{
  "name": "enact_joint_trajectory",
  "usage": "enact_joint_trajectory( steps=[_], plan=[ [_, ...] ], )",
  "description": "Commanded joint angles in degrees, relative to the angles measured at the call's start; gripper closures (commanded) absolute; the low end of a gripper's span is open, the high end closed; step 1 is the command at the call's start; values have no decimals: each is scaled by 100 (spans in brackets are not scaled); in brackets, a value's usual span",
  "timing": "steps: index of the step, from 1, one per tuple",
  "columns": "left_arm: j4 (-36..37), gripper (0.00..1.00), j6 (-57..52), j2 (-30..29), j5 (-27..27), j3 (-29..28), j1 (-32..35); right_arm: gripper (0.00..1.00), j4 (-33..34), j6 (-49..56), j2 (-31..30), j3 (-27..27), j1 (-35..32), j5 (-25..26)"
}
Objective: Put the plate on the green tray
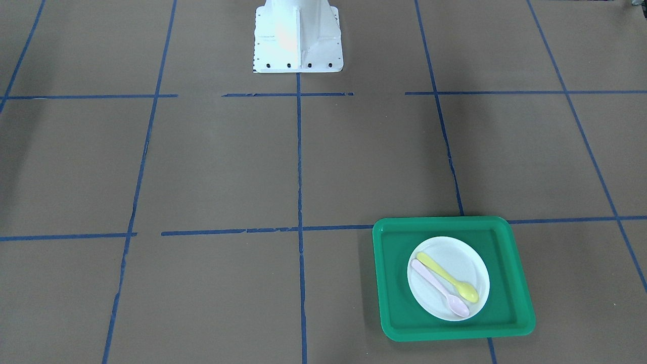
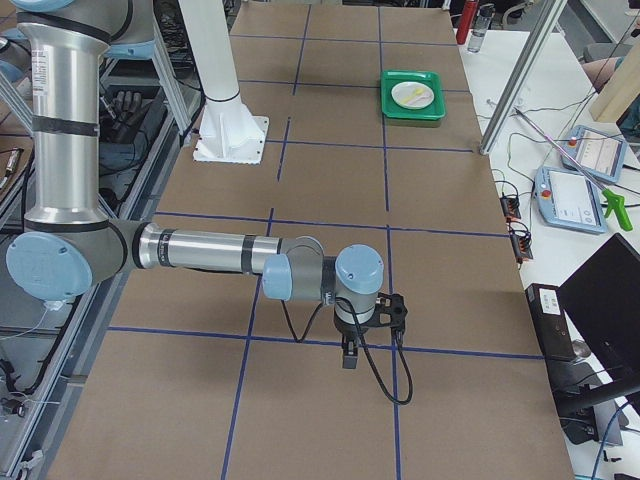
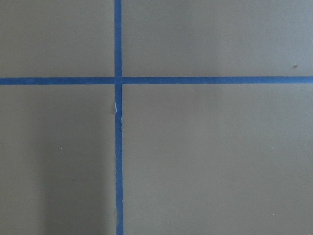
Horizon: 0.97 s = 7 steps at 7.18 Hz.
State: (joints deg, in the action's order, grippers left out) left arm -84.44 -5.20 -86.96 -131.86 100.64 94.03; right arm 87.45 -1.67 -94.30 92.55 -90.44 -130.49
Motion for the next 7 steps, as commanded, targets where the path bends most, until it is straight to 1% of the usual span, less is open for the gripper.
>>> enact_joint_trajectory(
  steps=[1, 2, 4, 7],
  plan=[
    [-20, 0, 204, 12, -200, 52, 1, 0, 0, 0, 0, 0, 0, 6],
    [-124, 0, 186, 56, -191, 43, 1, 0, 0, 0, 0, 0, 0, 7],
    [-571, 0, 195, 267, -200, 26, 1, 0, 0, 0, 0, 0, 0, 6],
    [-583, 0, 186, 329, -209, 17, -43, 0, 0, 0, 0, 0, 0, 7]
  ],
)
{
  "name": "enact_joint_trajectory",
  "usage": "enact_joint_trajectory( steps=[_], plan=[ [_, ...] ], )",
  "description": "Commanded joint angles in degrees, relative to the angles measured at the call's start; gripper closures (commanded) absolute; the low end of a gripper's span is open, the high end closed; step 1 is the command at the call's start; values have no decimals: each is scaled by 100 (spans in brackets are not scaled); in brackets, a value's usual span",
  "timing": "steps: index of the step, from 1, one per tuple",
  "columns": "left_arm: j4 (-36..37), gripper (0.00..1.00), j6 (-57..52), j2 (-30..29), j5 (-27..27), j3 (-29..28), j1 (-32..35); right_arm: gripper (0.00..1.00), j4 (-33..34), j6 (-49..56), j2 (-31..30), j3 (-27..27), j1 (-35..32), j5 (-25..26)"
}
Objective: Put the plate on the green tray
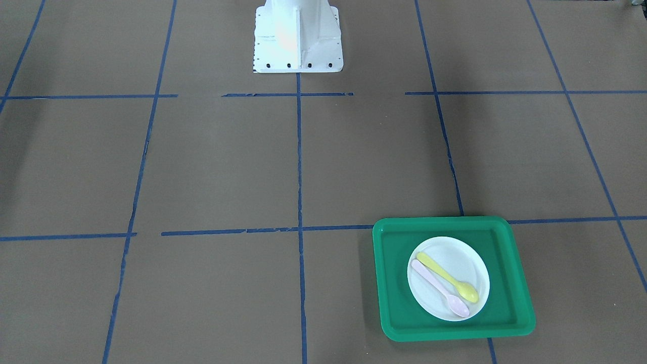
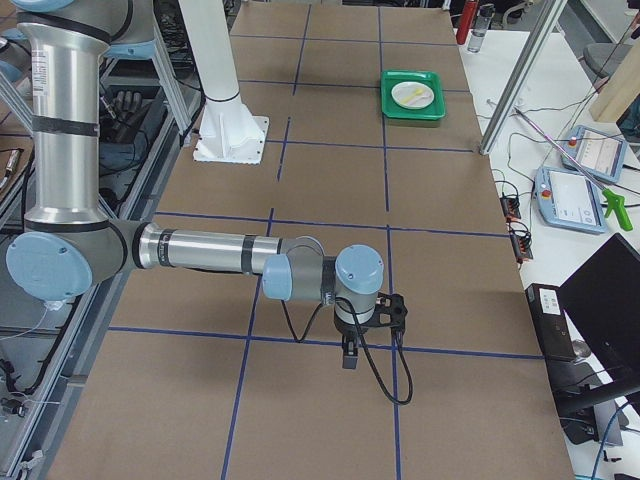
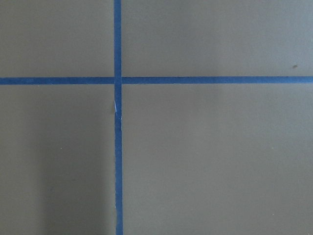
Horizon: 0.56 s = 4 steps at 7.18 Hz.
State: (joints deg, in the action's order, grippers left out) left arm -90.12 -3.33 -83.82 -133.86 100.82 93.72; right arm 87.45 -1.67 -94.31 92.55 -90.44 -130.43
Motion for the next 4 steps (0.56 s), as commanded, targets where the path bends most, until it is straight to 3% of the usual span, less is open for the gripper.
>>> enact_joint_trajectory(
  steps=[1, 2, 4],
  plan=[
    [-206, 0, -9, 14, -9, -18, -20, 0, 0, 0, 0, 0, 0, 0],
    [-626, 0, -9, 32, 0, -131, -3, 0, 0, 0, 0, 0, 0, 0],
    [-639, 0, -1, -125, 0, -411, -11, 0, 0, 0, 0, 0, 0, 0]
  ],
)
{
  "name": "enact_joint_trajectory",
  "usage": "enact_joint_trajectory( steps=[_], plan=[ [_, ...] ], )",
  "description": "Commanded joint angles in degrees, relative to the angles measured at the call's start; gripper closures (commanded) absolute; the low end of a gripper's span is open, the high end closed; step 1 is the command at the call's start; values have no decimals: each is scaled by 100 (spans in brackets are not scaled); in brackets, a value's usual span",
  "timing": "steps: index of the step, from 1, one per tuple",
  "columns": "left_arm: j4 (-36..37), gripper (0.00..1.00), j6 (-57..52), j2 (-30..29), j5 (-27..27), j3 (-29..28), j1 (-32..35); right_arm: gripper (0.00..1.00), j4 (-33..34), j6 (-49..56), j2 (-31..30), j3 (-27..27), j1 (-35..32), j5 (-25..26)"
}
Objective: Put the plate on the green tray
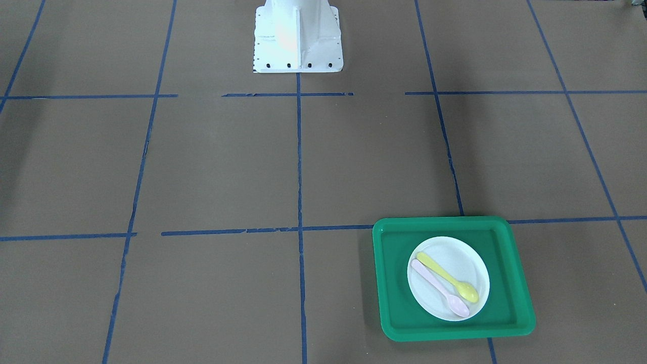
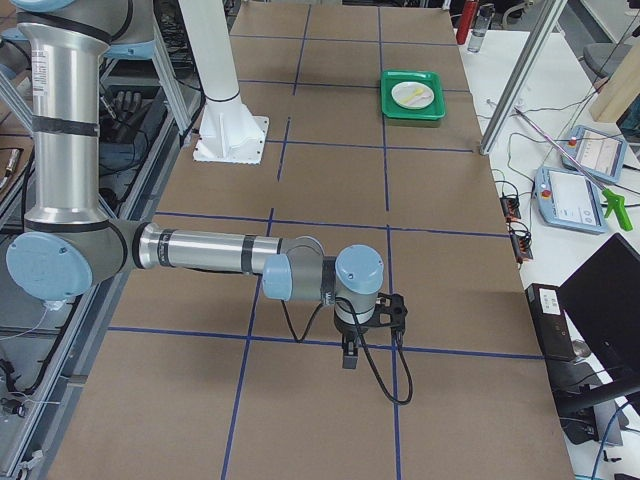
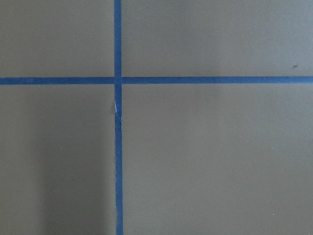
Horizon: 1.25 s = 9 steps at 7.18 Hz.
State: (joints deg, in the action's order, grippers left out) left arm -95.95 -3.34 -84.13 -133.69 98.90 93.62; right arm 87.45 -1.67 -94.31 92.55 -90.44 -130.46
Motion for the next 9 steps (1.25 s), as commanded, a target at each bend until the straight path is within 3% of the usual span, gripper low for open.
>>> enact_joint_trajectory(
  steps=[1, 2, 4, 5, 6, 9],
  plan=[
    [-64, 0, 0, -69, -25, -301, -71, 0, 0, 0, 0, 0, 0, 4],
    [49, 0, 0, -51, -34, -319, -281, 0, 0, 0, 0, 0, 0, 4],
    [1126, 0, -9, -51, 9, -5, -266, 0, 0, 0, 0, 0, 0, 4],
    [1183, 0, -192, -7, 10, 145, -266, 0, 0, 0, 0, 0, 0, 4],
    [1810, 0, -759, -33, 27, 356, -283, 0, 0, 0, 0, 0, 0, 4],
    [2063, 0, -1020, -164, 18, 271, -248, 0, 0, 0, 0, 0, 0, -5]
  ],
)
